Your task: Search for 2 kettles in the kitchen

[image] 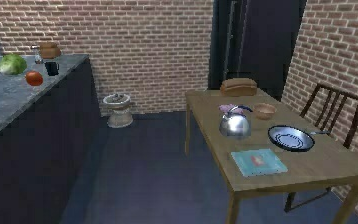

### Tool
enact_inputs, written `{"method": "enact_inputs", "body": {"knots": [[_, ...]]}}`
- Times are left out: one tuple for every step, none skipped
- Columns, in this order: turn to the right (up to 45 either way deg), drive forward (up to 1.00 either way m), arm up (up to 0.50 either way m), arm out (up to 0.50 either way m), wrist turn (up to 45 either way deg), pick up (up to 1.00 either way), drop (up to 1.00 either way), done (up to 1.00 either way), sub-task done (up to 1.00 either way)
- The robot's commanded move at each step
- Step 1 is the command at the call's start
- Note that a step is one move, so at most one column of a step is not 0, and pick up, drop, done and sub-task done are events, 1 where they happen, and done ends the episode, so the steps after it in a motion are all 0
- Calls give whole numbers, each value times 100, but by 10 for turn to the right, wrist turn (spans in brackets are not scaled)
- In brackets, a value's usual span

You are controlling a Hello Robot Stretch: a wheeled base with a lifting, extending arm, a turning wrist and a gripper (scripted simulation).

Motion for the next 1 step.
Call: {"method": "enact_inputs", "body": {"knots": [[0, 15, 0, 0, 0, 0, 0, 0, 0]]}}
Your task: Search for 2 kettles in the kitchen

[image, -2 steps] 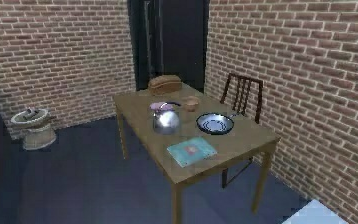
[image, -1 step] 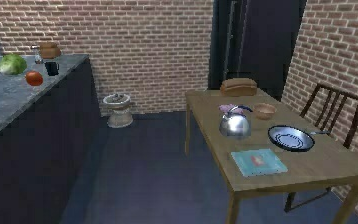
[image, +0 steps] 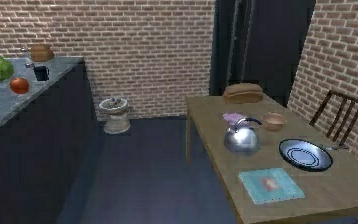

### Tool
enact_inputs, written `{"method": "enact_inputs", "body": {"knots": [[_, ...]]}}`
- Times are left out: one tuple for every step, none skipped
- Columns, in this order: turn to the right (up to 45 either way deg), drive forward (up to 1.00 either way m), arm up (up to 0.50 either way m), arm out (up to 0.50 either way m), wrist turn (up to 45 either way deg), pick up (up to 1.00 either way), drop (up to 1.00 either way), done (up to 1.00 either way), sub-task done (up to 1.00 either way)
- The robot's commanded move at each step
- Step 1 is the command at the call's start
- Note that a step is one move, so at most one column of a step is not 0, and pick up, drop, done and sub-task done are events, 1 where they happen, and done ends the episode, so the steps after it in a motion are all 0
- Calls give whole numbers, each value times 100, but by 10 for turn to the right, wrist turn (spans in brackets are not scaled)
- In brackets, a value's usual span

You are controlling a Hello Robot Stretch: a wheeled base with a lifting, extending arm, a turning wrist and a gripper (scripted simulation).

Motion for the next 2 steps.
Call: {"method": "enact_inputs", "body": {"knots": [[180, 0, 0, 0, 0, 0, 0, 0, 0], [0, 0, 0, 0, 0, 0, 0, 0, 100]]}}
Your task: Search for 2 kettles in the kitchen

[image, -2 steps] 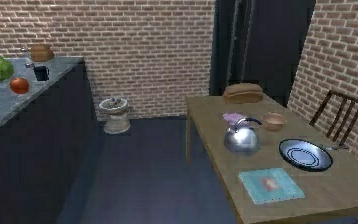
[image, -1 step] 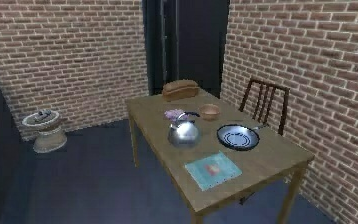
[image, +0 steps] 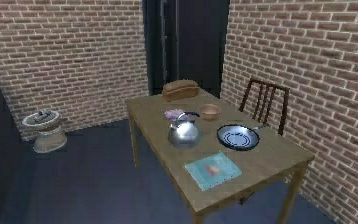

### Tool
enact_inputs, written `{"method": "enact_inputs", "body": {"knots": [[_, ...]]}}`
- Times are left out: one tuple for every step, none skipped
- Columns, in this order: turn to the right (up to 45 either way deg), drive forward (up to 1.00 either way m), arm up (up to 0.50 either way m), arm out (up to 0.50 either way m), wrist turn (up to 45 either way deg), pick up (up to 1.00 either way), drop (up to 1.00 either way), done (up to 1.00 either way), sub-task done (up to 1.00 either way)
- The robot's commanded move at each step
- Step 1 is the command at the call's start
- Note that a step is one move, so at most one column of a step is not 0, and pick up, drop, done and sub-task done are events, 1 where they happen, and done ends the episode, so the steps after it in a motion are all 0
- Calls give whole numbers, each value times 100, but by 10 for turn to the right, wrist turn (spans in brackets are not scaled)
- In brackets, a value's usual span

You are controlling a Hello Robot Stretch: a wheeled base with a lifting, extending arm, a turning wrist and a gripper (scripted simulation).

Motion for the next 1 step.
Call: {"method": "enact_inputs", "body": {"knots": [[450, 0, 0, 0, 0, 0, 0, 0, 0]]}}
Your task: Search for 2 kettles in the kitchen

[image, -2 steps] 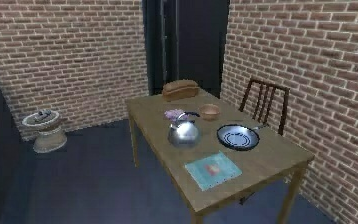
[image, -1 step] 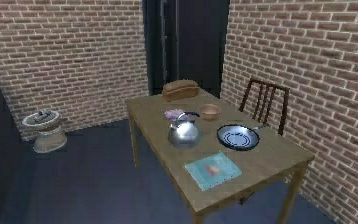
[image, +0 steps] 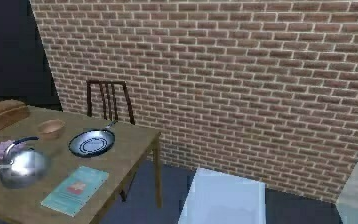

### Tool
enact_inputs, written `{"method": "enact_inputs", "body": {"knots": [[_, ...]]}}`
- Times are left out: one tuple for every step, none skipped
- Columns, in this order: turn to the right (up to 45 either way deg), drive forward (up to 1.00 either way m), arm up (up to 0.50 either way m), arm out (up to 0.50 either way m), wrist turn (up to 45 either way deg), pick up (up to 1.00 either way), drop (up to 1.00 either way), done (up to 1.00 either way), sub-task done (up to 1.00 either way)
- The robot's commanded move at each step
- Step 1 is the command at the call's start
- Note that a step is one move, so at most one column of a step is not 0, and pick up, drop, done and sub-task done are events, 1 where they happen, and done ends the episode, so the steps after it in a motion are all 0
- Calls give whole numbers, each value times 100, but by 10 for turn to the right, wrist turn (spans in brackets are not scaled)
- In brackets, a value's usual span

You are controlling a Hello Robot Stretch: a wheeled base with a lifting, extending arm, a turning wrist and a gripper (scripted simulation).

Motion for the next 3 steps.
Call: {"method": "enact_inputs", "body": {"knots": [[450, 0, 0, 0, 0, 0, 0, 0, 0], [450, 0, 0, 0, 0, 0, 0, 0, 0], [420, 0, 0, 0, 0, 0, 0, 0, 0]]}}
